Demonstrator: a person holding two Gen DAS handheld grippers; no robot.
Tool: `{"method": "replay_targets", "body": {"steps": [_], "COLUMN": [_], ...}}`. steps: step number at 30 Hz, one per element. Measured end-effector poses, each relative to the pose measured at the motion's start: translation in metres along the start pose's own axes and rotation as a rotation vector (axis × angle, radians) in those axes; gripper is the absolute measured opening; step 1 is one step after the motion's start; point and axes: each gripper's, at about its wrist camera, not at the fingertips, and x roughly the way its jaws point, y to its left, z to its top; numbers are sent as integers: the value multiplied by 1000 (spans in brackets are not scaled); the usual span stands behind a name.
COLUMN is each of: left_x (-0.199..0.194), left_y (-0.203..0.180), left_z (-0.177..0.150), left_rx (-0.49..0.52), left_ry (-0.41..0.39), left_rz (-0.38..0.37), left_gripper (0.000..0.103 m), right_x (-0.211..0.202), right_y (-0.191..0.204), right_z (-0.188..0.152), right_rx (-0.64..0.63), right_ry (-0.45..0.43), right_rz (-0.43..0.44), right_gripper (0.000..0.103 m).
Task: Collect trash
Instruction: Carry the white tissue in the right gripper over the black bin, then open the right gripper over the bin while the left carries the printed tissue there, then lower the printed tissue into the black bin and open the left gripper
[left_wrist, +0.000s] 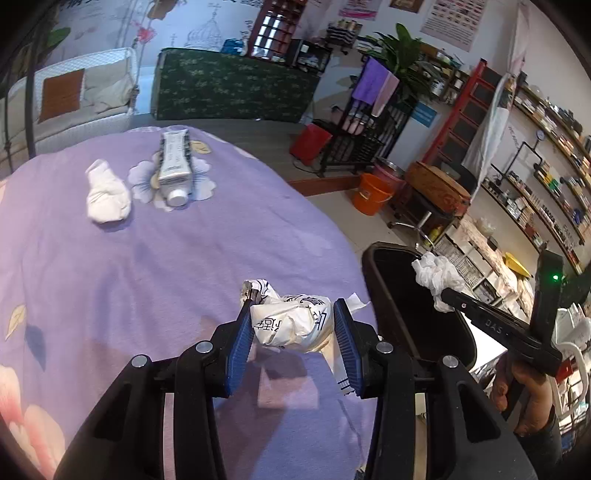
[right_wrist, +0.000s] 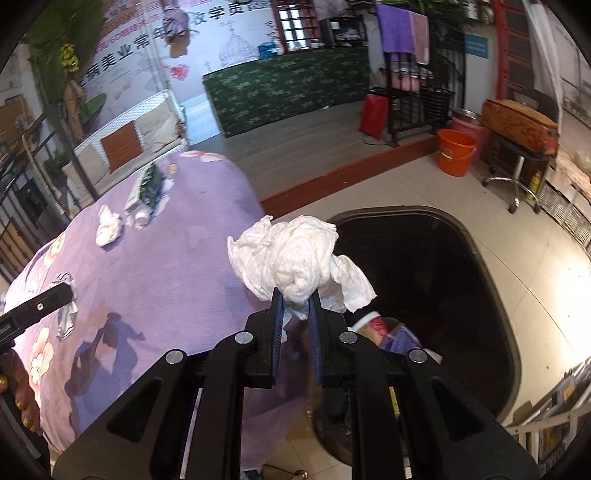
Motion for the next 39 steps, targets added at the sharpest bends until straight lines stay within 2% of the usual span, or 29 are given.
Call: {"method": "replay_targets", "body": {"steps": [11,14,16,17,39], "left_x": [25,32,37,39,96], "left_y": [-51,-60,-67,-70,-158], "left_z": [1,-1,-2,-3,-10], "left_rx": [109,125,140,146,297], "left_ry": [31,48,60,65,163], "left_rz": [-74,-92,-102,-107,-240], "left_gripper": [42,42,42,42,42], "right_x": [24,32,33,32,-17], "right_y": [-62,-72,-74,-76,-100], "right_z": [-12,-20,-23,-25,-18], "right_rx": [149,189,202,208,245], "right_ry": [79,103,99,90,-40], "right_rz": [-141,-156,-164,-164,-254], "right_gripper": [15,34,61,63,65]}}
